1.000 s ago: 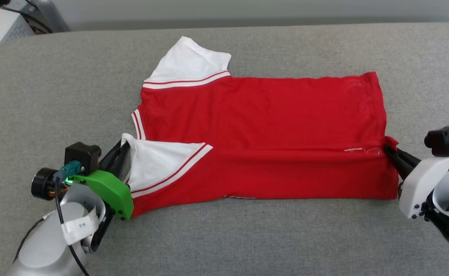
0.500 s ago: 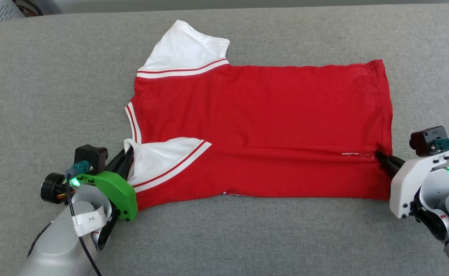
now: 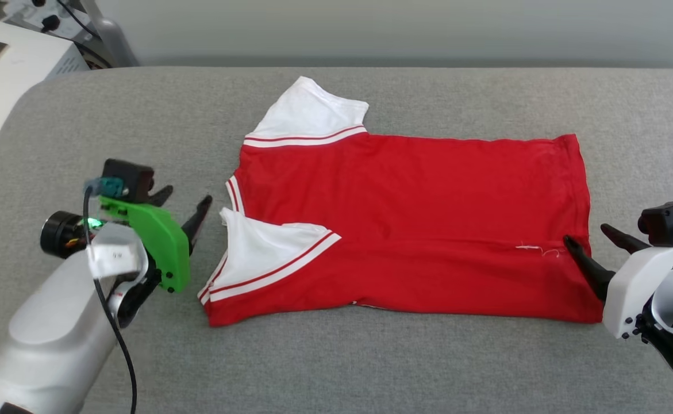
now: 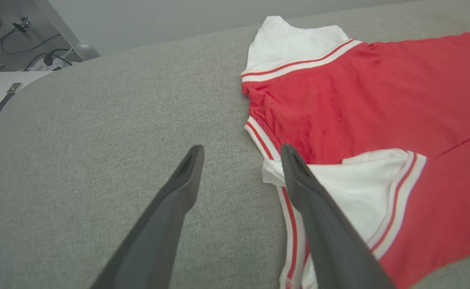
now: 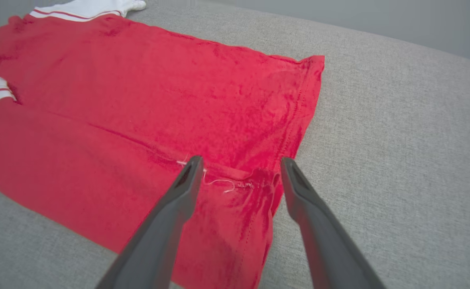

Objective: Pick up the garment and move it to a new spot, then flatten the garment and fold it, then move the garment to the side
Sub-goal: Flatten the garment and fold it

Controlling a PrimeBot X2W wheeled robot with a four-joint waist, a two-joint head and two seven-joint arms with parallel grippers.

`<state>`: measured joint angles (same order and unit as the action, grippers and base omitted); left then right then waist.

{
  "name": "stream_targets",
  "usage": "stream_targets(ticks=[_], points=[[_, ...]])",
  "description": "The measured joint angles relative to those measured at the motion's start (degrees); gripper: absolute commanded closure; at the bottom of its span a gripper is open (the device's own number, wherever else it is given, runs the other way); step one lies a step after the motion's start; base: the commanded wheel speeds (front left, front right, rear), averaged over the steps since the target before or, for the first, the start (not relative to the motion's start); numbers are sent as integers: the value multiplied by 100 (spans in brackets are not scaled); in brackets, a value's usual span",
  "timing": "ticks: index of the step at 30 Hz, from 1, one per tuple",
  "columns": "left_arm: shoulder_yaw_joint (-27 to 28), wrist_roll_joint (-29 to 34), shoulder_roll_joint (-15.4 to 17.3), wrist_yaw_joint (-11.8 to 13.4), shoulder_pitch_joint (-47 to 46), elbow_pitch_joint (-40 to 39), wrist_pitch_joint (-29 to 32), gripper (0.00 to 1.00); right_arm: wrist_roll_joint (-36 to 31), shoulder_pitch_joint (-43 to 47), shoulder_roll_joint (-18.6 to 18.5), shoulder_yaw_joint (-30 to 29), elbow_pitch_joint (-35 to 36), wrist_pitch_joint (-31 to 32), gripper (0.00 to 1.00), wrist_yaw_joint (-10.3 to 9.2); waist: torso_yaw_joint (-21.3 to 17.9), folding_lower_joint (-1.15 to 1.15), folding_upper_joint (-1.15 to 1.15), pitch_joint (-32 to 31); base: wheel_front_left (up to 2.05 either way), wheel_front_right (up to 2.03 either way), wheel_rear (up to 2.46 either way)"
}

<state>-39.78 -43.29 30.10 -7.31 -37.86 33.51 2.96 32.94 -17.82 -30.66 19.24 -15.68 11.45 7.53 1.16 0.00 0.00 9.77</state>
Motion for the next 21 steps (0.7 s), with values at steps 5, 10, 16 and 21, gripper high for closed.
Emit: stream_targets(ticks=[5,10,16,21], points=[[-436,-630,424,-1,-228,-695,1801,0,-56,46,12,-149,143,126,0,0,80,0,0,-87,0,0,0],[-797,-1016,602,-1,-398,-1149,3127,0,-62,138,75,-159,214,343,0,0,58,0,0,-67,0,0,0],[-995,-1522,627,2,-276,-1061,3906,0,-62,127,170,-91,287,464,0,0,-89,0,0,78,0,0,0],[-1127,-1517,658,1,-18,-757,3888,0,-193,123,265,-88,360,580,0,0,-232,0,0,217,0,0,0]])
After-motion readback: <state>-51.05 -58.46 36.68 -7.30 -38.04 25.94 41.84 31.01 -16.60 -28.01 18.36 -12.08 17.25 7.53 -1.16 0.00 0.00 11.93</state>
